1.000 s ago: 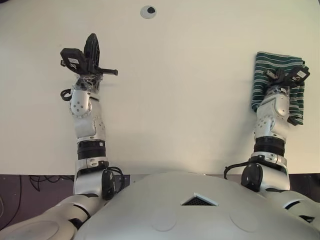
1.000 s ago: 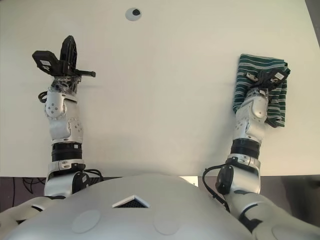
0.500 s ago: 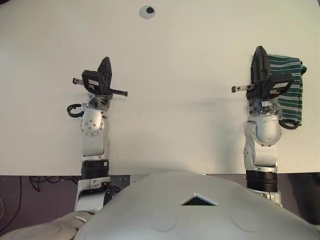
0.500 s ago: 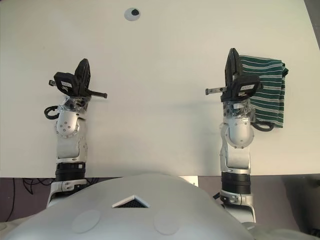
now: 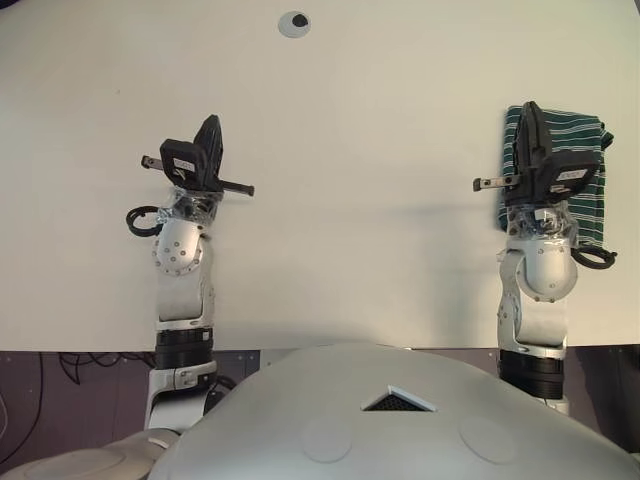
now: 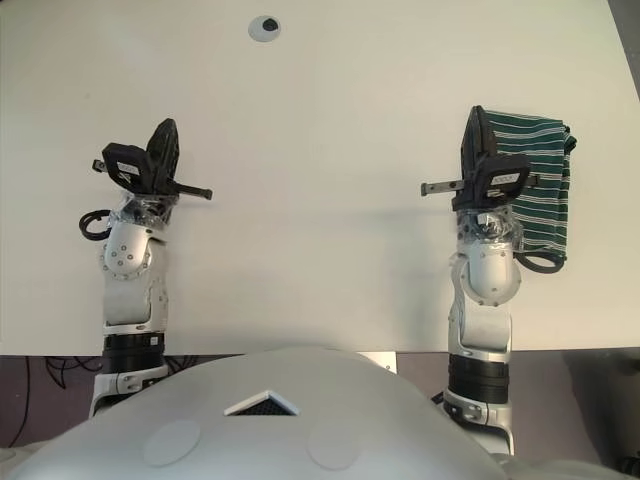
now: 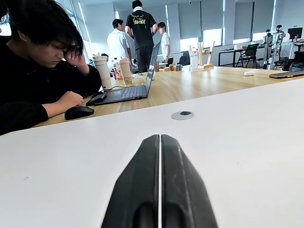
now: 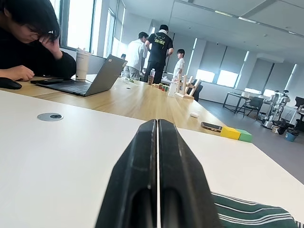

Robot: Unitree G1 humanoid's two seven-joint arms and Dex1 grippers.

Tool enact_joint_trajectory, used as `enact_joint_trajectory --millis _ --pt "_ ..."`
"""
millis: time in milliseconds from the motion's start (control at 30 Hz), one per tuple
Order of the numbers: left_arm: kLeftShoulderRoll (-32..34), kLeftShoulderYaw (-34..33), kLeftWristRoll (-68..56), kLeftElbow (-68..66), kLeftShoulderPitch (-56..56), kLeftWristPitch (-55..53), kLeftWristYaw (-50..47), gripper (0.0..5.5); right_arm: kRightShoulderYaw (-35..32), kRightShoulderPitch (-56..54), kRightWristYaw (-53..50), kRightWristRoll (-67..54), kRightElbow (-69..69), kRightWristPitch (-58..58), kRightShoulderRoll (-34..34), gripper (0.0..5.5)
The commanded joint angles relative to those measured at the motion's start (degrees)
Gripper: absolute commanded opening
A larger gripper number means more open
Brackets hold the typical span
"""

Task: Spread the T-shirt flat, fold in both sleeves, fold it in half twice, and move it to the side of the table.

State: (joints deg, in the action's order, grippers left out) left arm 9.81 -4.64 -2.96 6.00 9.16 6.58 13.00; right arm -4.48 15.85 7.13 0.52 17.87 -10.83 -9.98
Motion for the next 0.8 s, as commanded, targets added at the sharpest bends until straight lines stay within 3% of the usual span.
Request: enact_joint_trajectory --millis 33,333,600,800 --pt "0.59 0.64 -0.13 2.38 1.18 -1.88 0.36 0.00 -0.54 1.00 0.11 0.58 2.30 1.90 -0.78 0.04" --pt "1.52 0.68 -0.57 3.33 1.88 -2.74 0.77 0.00 0.41 2.70 -0.38 2.57 3.96 3.41 -0.15 0.04" --pt "2.15 6.08 -0.32 -3.59 -8.10 -4.10 6.16 0.00 -2.97 16.36 -6.21 4.79 12.23 1.88 3.83 0.04" --pt "2.07 6.85 -0.38 -4.02 -8.82 -4.22 6.80 0.00 -3.67 18.49 -7.37 4.99 13.64 2.38 3.81 0.04"
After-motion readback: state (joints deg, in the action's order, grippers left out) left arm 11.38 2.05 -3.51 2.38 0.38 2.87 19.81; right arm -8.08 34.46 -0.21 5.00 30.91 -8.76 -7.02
